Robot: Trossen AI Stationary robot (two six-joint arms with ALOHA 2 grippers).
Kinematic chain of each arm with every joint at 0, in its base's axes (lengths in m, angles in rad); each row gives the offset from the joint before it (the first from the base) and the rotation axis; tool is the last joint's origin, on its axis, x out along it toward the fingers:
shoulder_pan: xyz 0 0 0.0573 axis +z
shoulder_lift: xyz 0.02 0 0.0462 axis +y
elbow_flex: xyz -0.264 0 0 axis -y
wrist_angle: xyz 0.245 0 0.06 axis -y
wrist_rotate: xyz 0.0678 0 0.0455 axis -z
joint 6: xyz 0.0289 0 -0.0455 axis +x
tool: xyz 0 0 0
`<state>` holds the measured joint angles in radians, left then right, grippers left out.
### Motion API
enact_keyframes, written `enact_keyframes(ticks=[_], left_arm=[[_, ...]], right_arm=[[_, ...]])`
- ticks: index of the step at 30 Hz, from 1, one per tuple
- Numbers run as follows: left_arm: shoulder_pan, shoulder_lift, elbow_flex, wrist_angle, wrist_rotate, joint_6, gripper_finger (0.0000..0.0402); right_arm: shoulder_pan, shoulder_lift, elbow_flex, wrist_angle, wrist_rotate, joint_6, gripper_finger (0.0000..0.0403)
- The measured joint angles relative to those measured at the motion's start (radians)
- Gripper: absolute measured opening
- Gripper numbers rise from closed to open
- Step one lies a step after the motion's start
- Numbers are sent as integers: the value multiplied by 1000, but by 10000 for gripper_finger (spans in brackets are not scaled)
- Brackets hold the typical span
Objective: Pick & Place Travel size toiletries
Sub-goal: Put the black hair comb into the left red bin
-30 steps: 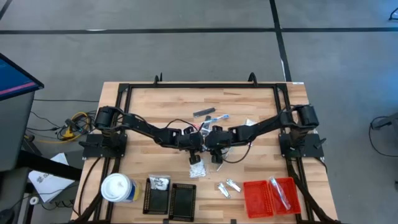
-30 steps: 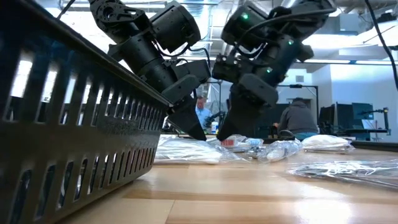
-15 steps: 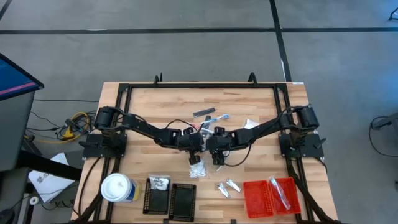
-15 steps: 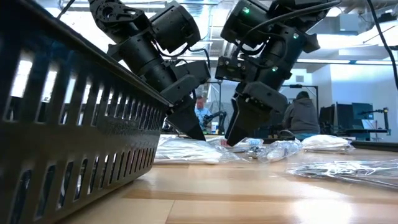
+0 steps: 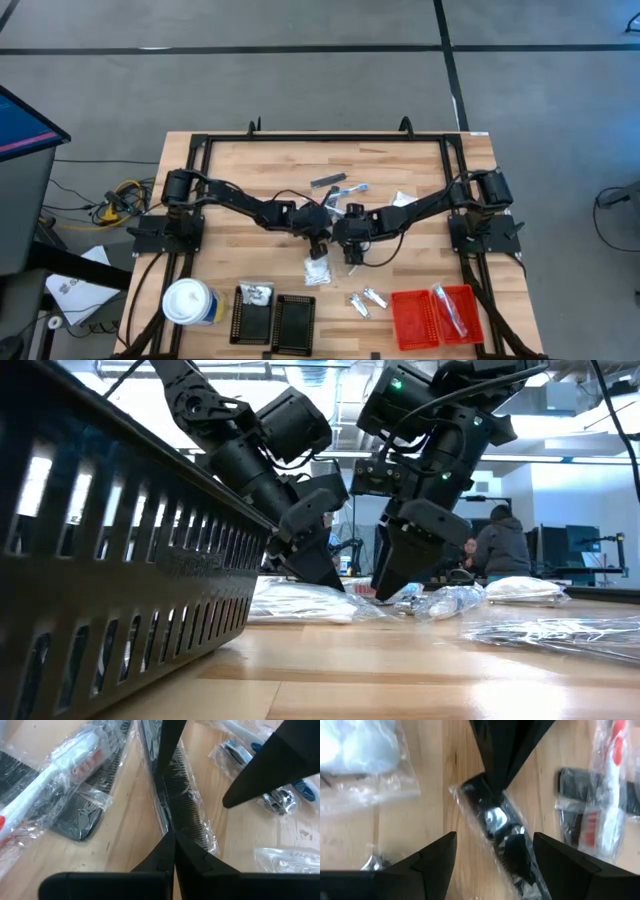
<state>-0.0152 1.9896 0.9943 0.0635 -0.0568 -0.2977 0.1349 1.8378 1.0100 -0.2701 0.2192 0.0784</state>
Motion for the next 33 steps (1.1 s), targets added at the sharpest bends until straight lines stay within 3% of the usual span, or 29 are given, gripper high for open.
enact_keyframes(ticks=[7,23,33], left_arm=[[15,0,-1,-10,54,-68,1],[21,-3,-1,-70,-4,-132,0],[23,-3,-1,-70,2,-126,0]], right_arm=[[0,0,0,-11,0,-7,256],[0,0,0,-11,1,-10,256],[-7,0,0,-11,70,-26,255]])
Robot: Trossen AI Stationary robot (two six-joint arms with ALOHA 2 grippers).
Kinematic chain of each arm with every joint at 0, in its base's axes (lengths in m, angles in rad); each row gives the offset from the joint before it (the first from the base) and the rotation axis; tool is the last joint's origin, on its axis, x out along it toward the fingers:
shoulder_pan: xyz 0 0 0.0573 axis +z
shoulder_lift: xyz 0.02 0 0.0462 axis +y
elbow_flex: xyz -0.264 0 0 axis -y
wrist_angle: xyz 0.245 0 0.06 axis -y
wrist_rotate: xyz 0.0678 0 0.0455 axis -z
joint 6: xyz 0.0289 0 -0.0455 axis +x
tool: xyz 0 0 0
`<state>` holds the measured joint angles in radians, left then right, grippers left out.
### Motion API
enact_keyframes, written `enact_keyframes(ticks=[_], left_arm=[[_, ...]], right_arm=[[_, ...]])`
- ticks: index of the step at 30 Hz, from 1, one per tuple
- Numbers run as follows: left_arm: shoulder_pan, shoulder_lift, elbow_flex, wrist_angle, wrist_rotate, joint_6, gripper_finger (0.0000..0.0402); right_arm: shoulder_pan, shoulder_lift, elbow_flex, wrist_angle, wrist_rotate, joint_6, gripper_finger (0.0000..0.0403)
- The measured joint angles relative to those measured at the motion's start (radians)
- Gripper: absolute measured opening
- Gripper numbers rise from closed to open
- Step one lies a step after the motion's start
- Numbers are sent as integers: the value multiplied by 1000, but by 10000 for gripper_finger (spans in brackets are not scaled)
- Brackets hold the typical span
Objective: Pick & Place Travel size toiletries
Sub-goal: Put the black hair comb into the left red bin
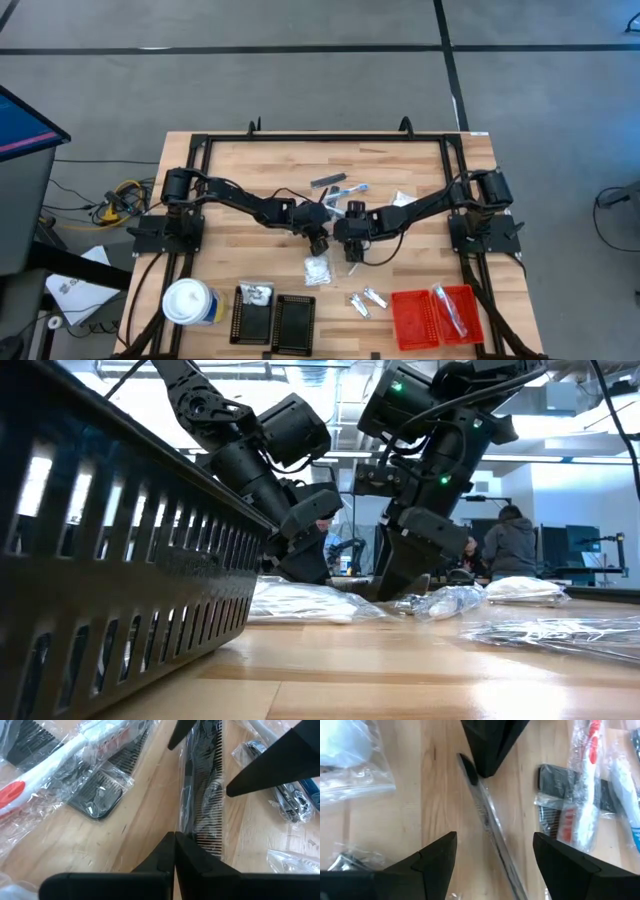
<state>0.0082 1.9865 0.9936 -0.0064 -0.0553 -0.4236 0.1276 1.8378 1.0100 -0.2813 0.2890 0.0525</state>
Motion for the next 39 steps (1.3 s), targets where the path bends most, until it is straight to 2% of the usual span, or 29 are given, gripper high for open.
enact_keyframes(ticks=[4,8,12,17,20,23,25,29,33,36,39], left_arm=[[1,0,0,3,13,24,0],[1,0,0,6,21,25,0],[0,0,0,6,30,25,0],[-2,-9,-2,9,36,40,0],[-18,-54,-9,-9,21,81,1],[-57,-115,-18,-63,-35,117,1],[-92,-167,-18,-60,-109,136,1],[-173,-282,-13,-83,-326,180,1],[-239,-408,-56,-92,-480,181,1],[-263,-511,-117,-87,-526,161,1],[-263,-611,-182,-58,-560,135,1]], right_arm=[[-15,30,1,17,-4,16,236],[-35,80,9,5,-49,18,193],[-39,91,21,-20,-76,19,128],[-32,32,20,-52,-91,15,18],[-17,-11,15,-84,-80,40,17],[-3,-67,18,-59,-60,78,9],[2,-110,17,-55,-45,116,7],[34,-217,18,-55,21,217,5],[115,-349,19,-110,86,387,4],[223,-435,20,-195,135,539,3],[335,-503,20,-332,170,768,2]])
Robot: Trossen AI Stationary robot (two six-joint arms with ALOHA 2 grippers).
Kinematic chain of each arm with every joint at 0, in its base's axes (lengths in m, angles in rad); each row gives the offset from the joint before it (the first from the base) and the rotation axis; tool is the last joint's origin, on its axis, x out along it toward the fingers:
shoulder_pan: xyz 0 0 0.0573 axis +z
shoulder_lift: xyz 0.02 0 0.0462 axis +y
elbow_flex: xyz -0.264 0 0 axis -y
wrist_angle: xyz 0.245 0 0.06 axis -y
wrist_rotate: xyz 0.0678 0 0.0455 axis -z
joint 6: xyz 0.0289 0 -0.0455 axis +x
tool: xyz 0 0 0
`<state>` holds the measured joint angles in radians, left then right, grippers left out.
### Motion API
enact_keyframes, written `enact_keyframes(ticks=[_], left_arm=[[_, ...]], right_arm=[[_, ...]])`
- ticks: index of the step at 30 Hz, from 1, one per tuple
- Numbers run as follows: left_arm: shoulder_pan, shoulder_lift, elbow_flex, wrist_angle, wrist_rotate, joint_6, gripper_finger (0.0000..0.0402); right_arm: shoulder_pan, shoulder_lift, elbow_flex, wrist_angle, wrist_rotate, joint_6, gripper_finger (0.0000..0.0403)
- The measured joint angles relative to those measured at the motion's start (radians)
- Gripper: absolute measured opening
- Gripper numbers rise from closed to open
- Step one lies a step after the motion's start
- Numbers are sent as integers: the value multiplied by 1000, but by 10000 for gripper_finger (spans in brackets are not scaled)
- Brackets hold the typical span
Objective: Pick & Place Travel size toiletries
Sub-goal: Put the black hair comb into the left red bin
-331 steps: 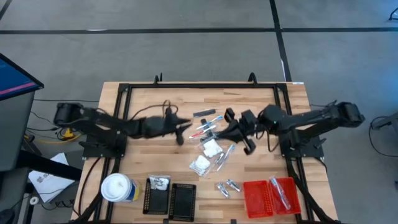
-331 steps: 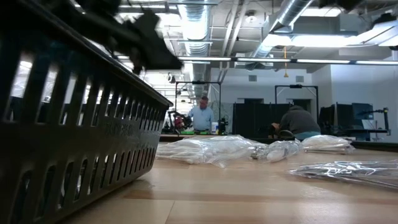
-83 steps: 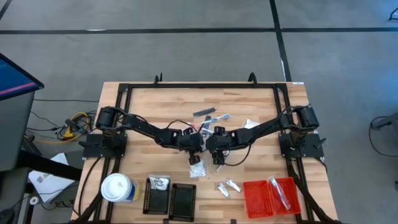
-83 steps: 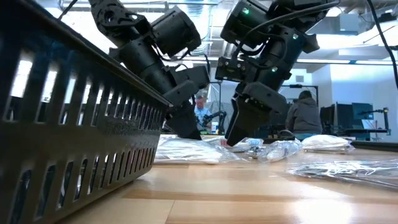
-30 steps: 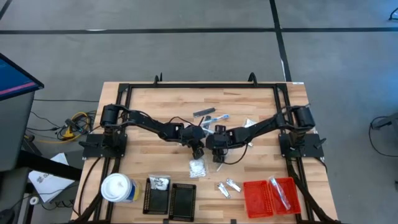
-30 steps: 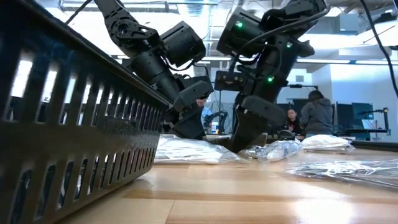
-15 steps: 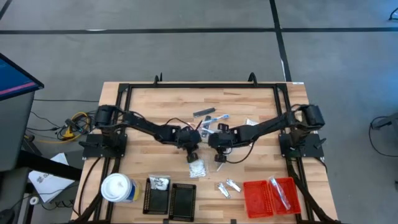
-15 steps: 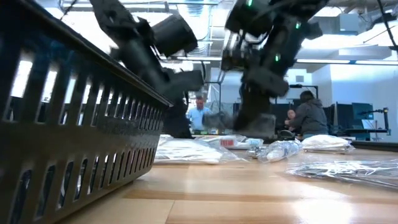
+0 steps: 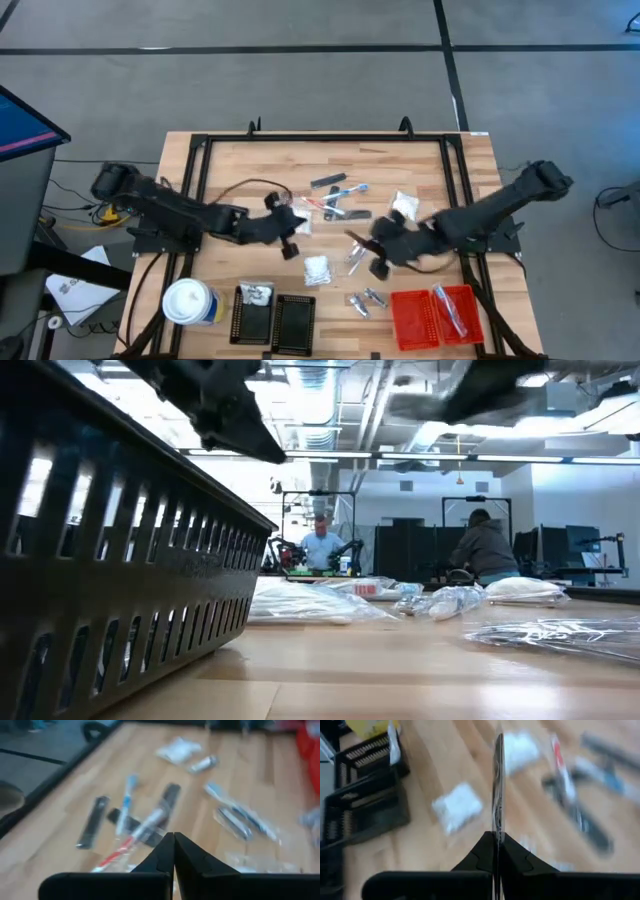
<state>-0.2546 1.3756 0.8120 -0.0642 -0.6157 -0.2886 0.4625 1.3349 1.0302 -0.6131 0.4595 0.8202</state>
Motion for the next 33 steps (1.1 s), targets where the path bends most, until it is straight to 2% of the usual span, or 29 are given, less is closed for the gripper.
enact_keyframes(ticks=[4,6,11,15,20,26,33], left_arm=[[6,-99,-78,51,-7,-26,1],[5,-133,-104,72,-6,-31,1],[5,-157,-122,105,-6,-28,1],[5,-154,-122,128,-6,-26,1],[-2,-150,-122,138,-5,-26,1],[-2,-150,-122,141,19,-26,1],[-2,-150,-121,141,19,-3,1]], right_arm=[[171,-32,0,-171,14,372,1],[267,-7,0,-198,-27,542,1],[486,136,48,-215,-191,934,1],[583,267,204,-376,-201,1139,1],[598,393,360,-552,-247,1165,0],[506,468,371,-567,-354,1018,0],[450,486,371,-544,-407,894,0]])
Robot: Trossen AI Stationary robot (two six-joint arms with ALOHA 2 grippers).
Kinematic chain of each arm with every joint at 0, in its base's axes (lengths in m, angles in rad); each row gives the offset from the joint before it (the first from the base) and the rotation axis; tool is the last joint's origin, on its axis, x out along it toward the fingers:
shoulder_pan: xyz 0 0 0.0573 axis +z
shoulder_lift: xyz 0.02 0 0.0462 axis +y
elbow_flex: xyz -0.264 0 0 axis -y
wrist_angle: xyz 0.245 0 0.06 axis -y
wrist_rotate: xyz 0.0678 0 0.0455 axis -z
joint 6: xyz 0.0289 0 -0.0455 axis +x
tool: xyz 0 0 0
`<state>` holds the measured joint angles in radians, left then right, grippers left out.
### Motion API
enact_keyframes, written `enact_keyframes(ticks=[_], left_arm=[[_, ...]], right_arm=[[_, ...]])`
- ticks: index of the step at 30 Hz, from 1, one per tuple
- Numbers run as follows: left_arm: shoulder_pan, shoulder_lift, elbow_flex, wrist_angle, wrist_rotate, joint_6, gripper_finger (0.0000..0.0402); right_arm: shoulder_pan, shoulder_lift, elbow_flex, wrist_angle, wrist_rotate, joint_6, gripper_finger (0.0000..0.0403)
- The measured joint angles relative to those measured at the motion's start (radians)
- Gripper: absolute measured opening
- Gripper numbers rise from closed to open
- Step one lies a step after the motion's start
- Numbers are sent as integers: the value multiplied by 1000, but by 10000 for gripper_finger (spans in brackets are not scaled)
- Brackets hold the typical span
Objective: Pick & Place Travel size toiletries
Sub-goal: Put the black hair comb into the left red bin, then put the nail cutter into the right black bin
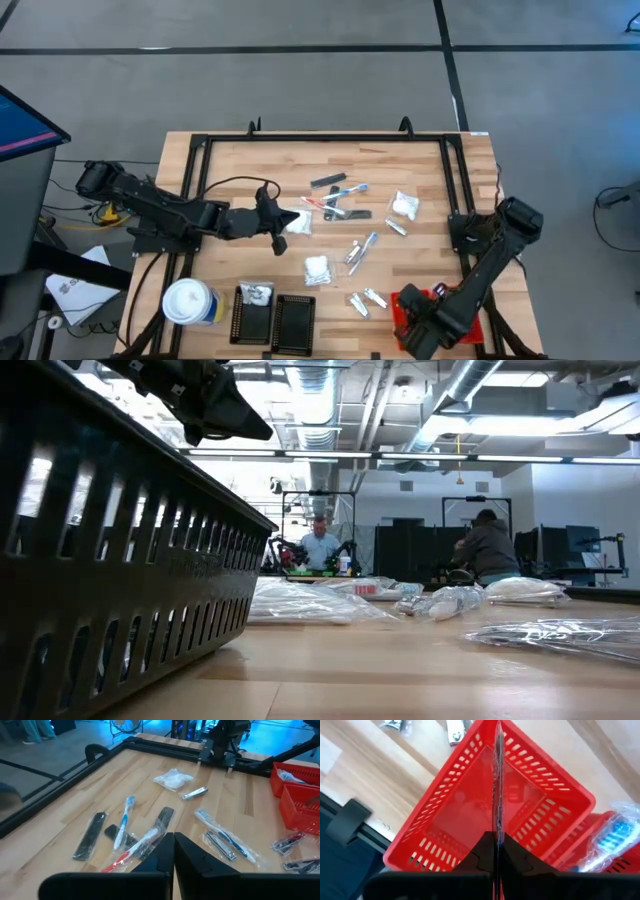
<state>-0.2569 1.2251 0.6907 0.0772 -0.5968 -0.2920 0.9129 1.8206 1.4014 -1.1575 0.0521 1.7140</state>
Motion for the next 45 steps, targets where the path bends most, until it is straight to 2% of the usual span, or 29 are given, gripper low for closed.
enact_keyframes(ticks=[7,22,28,35,45], left_arm=[[0,0,1,0,0,-1,1],[0,0,1,0,0,-2,1],[0,6,1,1,0,-2,1],[0,14,3,14,18,0,1],[0,14,3,17,18,7,1]], right_arm=[[3,0,0,1,14,-5,16],[-7,0,0,9,35,-49,187],[-63,-9,9,-7,68,-150,223],[-123,-9,92,-77,313,-354,216],[-190,-32,200,-201,721,-500,201]])
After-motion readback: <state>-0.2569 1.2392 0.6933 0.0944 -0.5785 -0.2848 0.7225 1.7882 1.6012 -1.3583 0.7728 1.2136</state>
